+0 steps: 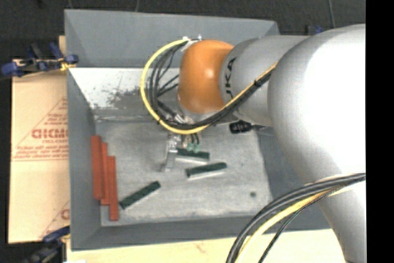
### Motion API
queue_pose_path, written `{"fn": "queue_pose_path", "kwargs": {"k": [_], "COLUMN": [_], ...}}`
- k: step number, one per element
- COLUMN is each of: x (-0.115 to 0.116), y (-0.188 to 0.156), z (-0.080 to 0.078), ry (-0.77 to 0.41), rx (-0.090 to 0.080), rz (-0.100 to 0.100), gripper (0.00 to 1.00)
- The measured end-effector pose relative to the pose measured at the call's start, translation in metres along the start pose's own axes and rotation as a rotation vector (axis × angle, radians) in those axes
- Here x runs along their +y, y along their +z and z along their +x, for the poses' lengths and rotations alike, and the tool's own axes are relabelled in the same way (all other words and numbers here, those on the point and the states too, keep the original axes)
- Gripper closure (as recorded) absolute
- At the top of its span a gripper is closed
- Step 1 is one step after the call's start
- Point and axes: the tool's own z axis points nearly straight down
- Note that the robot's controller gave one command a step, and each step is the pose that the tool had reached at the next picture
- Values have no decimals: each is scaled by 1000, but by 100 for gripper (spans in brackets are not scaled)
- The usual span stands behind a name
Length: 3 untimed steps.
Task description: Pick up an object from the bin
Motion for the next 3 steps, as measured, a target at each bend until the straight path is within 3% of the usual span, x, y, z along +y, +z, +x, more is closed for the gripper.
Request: {"fn": "queue_pose_path", "kwargs": {"k": [1,2,3], "x": [-74,-211,-123], "y": [8,-9,8], "z": [84,14,28], "ry": [-9,-73,-201], "rx": [7,-5,1], "rz": [0,1,-6], "gripper": [0,0,0]}}
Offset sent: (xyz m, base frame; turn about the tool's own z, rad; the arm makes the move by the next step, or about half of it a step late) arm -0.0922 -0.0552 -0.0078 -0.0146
